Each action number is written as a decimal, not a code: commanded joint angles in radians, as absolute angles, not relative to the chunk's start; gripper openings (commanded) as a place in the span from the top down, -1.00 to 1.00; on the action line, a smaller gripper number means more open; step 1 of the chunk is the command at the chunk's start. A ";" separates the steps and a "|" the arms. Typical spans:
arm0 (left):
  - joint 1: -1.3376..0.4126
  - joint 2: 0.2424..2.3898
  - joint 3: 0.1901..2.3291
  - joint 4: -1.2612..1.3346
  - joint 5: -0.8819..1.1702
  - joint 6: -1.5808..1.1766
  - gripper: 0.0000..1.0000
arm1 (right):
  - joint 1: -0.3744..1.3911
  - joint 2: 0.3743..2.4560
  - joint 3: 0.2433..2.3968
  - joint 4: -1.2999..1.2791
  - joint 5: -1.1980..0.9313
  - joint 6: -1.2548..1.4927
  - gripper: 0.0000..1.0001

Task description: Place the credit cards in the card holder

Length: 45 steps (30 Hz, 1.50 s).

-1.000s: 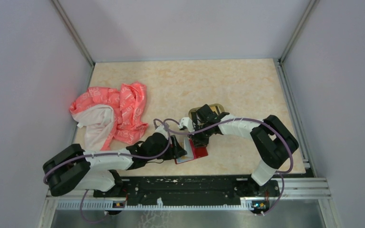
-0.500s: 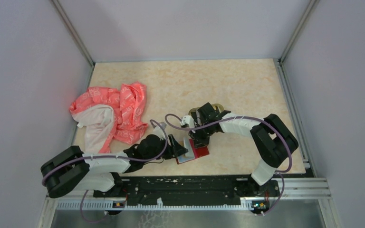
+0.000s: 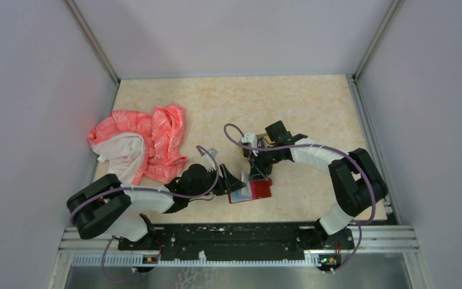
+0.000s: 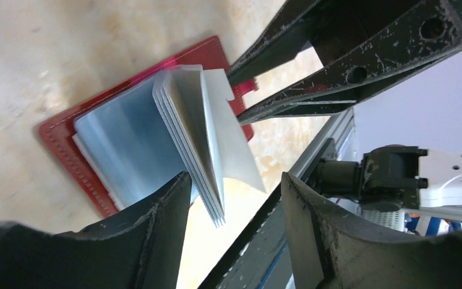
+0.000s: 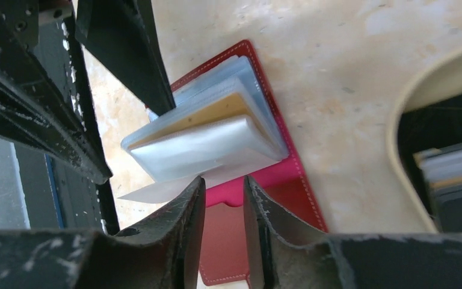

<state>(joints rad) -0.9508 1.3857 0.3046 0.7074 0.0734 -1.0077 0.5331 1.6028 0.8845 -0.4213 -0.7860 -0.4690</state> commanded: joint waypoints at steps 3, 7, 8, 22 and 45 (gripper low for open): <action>-0.944 1.477 0.420 0.836 0.162 -0.977 -0.27 | 0.447 1.485 0.895 -0.388 -0.827 -0.441 0.32; -0.940 1.571 0.483 0.889 0.237 -0.985 -0.28 | 0.426 1.469 0.896 -0.374 -0.758 -0.418 0.35; -0.940 1.600 0.498 0.913 0.258 -0.988 -0.28 | 0.415 1.464 0.897 -0.371 -0.740 -0.410 0.37; -0.940 1.750 0.558 1.013 0.332 -1.021 -0.53 | 0.275 1.401 0.877 -0.353 -0.830 -0.383 0.38; -0.878 0.968 0.181 0.622 -0.161 -0.654 -0.97 | 0.275 1.342 0.918 -0.470 -0.899 -0.664 -0.15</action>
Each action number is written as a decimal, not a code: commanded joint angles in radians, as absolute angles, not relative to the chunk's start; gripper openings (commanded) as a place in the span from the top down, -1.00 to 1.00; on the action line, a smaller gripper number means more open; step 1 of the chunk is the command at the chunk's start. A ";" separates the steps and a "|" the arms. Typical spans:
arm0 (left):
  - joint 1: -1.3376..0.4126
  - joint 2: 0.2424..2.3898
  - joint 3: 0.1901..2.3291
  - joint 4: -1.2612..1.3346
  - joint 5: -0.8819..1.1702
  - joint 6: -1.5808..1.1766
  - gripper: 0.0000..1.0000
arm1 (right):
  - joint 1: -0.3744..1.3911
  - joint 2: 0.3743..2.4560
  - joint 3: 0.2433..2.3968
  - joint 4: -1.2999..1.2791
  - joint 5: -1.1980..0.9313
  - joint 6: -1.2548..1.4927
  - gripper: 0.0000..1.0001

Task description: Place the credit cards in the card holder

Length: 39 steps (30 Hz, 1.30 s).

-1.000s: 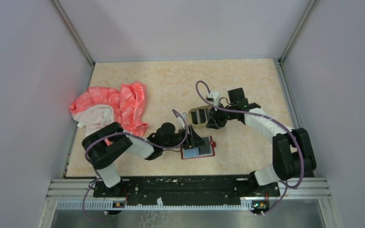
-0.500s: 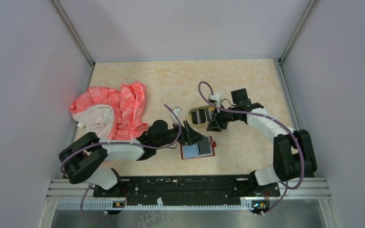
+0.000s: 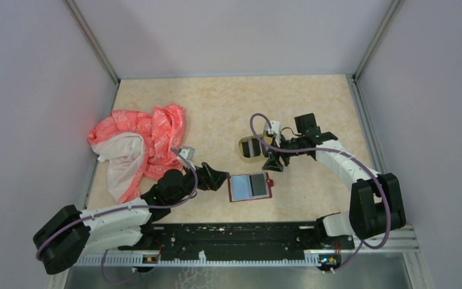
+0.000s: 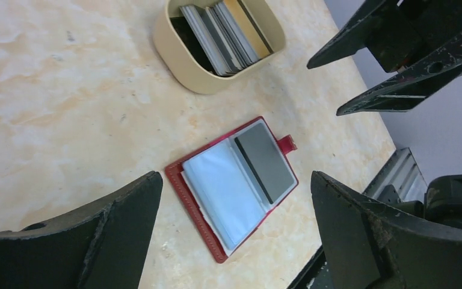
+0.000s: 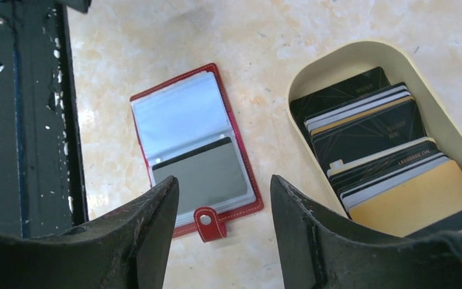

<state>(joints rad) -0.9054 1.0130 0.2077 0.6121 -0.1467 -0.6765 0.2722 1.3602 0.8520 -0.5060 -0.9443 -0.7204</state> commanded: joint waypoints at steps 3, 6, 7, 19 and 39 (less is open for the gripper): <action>-0.869 0.963 0.174 0.651 -0.128 -0.659 -0.91 | 0.275 1.375 1.001 -0.447 -0.848 -0.541 -0.24; -0.866 0.984 0.170 0.684 -0.116 -0.662 -0.83 | 0.275 1.426 1.072 -0.440 -0.758 -0.457 -0.29; -0.864 0.994 0.170 0.699 -0.111 -0.666 -0.79 | 0.275 1.445 1.089 -0.434 -0.709 -0.423 -0.29; -0.808 1.316 0.422 0.735 0.073 -0.746 -0.26 | 0.276 1.590 1.088 -0.329 -0.415 -0.193 -0.07; -0.805 1.831 1.121 0.151 -0.066 -0.752 -0.53 | 0.185 1.560 1.068 -0.333 -0.414 -0.206 0.24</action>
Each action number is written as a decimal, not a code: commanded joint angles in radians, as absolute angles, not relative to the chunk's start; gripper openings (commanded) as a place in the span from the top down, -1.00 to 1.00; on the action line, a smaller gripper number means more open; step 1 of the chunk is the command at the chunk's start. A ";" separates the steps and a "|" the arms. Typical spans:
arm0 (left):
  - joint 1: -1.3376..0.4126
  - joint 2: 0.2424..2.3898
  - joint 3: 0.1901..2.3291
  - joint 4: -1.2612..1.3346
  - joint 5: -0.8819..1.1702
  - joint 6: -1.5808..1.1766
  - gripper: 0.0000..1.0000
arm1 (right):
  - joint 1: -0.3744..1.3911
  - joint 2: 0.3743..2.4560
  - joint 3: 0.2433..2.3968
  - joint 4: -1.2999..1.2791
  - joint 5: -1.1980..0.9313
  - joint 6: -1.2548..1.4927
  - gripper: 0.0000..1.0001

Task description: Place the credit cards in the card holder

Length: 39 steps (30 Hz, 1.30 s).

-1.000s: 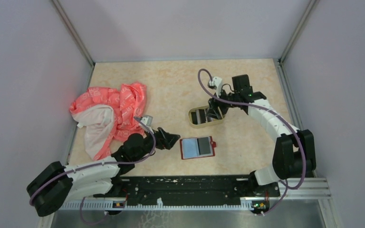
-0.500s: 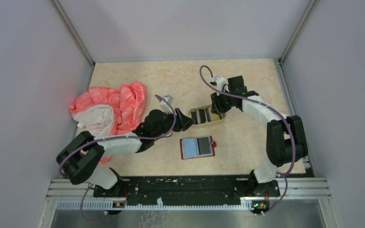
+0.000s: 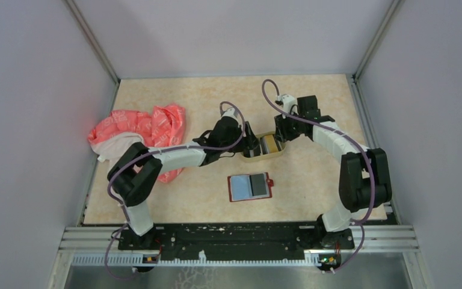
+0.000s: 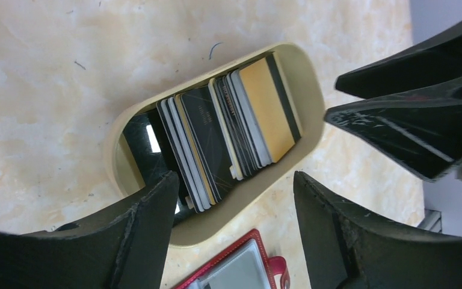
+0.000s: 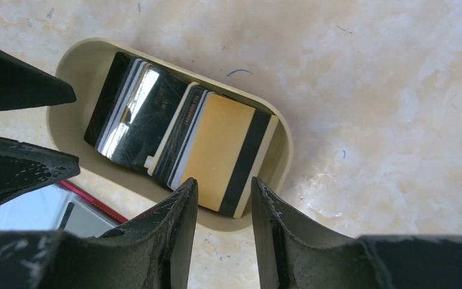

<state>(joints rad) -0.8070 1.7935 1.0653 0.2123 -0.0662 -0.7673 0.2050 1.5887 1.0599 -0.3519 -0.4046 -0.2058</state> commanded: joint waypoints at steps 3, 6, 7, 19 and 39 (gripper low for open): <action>-0.805 1.866 1.159 0.146 -0.046 -0.748 -0.56 | 0.183 1.566 1.067 -0.333 -0.414 -0.207 0.24; -0.806 1.888 1.184 0.128 -0.050 -0.747 -0.60 | 0.183 1.571 1.065 -0.332 -0.414 -0.207 0.24; -0.805 1.894 1.193 0.117 -0.056 -0.751 -0.60 | 0.183 1.570 1.065 -0.332 -0.416 -0.206 0.24; -0.829 1.987 1.366 -0.153 -0.205 -0.844 -0.73 | 0.181 1.572 1.063 -0.333 -0.425 -0.201 0.24; -0.837 2.016 1.367 -0.033 -0.064 -0.847 -0.65 | 0.164 1.563 1.062 -0.334 -0.452 -0.196 0.24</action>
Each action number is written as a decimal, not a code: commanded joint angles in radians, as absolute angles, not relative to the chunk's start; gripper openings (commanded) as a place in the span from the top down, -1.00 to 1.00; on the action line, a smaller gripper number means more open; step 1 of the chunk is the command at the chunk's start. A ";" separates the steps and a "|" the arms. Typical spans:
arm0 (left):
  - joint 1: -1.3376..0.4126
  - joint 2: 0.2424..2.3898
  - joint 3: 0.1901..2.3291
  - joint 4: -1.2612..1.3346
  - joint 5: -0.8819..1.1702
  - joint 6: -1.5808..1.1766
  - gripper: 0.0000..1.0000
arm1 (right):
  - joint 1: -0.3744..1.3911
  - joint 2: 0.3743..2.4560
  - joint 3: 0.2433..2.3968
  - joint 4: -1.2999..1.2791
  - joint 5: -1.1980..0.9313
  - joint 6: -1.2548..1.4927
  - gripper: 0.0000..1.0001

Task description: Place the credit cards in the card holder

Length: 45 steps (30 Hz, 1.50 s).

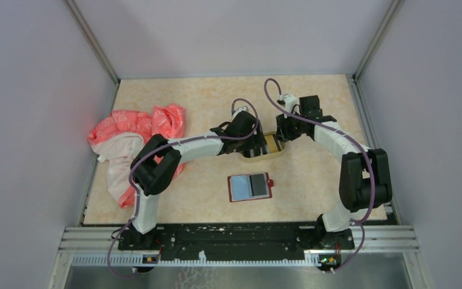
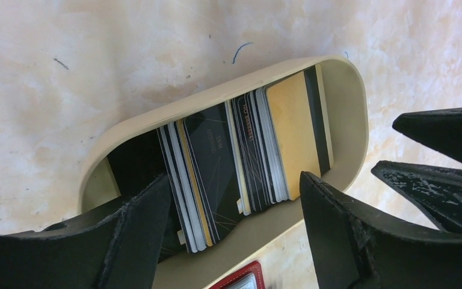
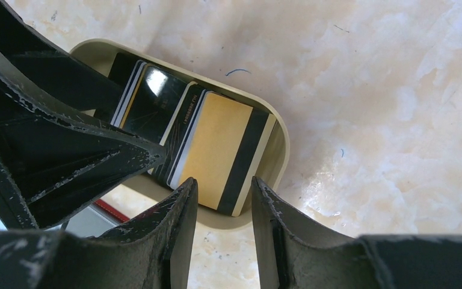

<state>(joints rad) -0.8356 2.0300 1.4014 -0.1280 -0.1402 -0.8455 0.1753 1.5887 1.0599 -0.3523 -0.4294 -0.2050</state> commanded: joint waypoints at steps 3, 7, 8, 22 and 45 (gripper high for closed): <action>-0.835 2.008 1.345 0.040 -0.025 -0.853 -0.58 | 0.161 1.561 1.061 -0.335 -0.455 -0.196 0.24; -0.831 2.020 1.328 0.087 -0.005 -0.883 -0.44 | 0.157 1.555 1.060 -0.335 -0.463 -0.196 0.24; -0.830 2.026 1.328 0.092 -0.006 -0.890 -0.42 | 0.157 1.554 1.059 -0.335 -0.465 -0.196 0.24; -0.823 1.961 1.160 0.387 0.105 -0.935 -0.23 | 0.151 1.550 1.059 -0.340 -0.484 -0.199 0.24; -0.822 2.065 1.207 0.401 0.120 -0.986 -0.26 | 0.149 1.548 1.059 -0.345 -0.506 -0.202 0.24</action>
<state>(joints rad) -0.8223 2.0266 1.1526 0.4217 0.1070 -0.9760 0.1600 1.5887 1.0595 -0.3607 -0.4808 -0.2050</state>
